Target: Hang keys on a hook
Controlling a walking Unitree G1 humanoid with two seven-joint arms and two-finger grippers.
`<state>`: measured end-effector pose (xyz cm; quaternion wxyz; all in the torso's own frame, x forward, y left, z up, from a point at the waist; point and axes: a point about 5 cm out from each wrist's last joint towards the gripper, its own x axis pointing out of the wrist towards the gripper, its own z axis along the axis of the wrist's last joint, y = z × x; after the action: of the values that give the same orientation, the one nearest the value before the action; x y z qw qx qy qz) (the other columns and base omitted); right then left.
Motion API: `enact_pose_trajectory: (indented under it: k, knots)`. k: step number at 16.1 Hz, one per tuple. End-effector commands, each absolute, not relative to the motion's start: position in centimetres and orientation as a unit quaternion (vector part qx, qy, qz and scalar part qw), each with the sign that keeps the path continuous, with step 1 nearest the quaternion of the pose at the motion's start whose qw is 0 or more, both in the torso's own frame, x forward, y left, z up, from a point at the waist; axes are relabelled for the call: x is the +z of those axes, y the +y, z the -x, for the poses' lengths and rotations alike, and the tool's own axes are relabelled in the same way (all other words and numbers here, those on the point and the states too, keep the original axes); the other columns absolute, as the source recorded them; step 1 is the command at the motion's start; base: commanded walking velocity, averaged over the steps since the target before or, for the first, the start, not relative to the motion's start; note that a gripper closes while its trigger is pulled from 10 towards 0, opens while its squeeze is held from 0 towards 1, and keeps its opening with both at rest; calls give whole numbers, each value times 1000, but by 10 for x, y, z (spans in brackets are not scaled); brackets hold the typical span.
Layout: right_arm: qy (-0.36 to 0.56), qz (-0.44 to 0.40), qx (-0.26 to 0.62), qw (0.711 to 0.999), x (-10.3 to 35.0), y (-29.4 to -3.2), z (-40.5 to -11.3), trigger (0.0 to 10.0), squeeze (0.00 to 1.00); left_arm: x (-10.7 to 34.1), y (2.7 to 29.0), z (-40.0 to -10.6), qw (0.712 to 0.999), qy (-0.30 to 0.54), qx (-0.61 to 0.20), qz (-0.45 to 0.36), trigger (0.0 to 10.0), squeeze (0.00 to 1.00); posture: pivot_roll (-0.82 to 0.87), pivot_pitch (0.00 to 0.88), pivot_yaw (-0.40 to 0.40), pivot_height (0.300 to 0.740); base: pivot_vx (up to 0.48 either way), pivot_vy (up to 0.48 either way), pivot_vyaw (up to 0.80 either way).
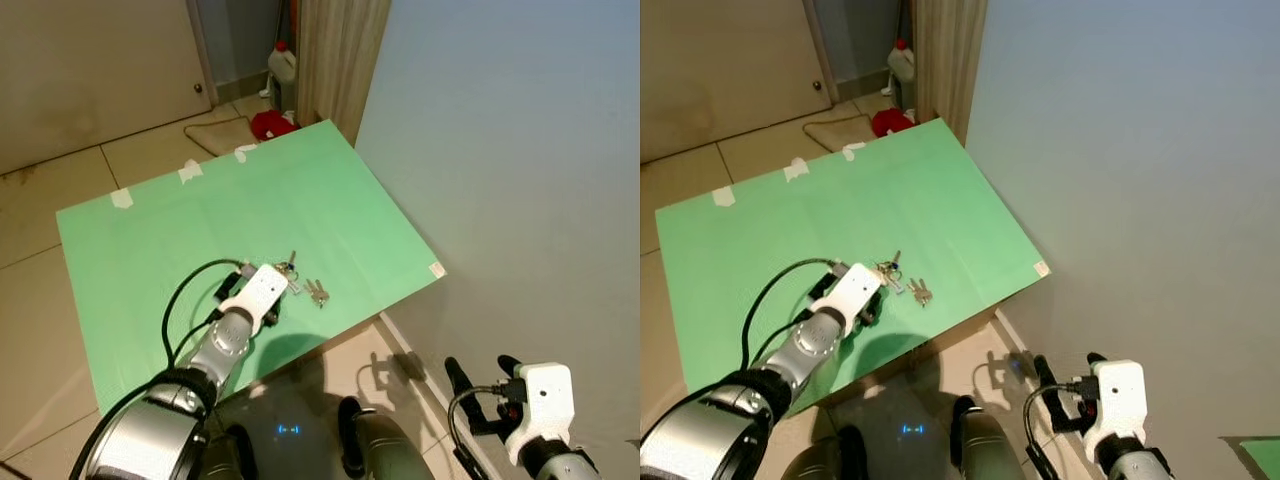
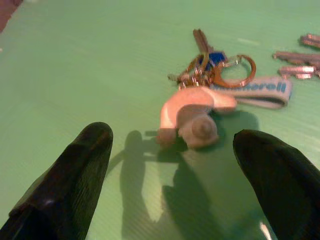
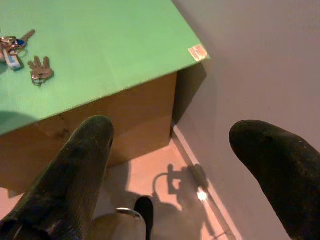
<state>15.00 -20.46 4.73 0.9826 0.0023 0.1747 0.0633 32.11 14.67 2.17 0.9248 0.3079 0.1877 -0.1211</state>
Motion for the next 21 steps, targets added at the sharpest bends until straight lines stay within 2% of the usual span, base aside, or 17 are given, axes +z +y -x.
enact_pose_trajectory:
  k: [1,11,20,21]
  knots:
    - [182,-5,57,982,48,-206,-144,10000,0,17,145,-318,919,205,-131,-310,10000,0,-428,277,-65,740,0,0,0]
    - [199,-4,48,979,52,-207,-126,10000,0,14,153,-318,925,254,-100,-266,10000,0,-476,305,-77,740,0,0,0]
    - [204,7,44,978,57,-214,-119,10000,0,11,157,-317,915,279,-106,-270,10000,0,-517,293,-95,740,0,0,0]
    - [205,8,44,978,58,-215,-119,10000,0,12,157,-318,916,277,-105,-269,0,0,-518,292,-97,740,0,0,0]
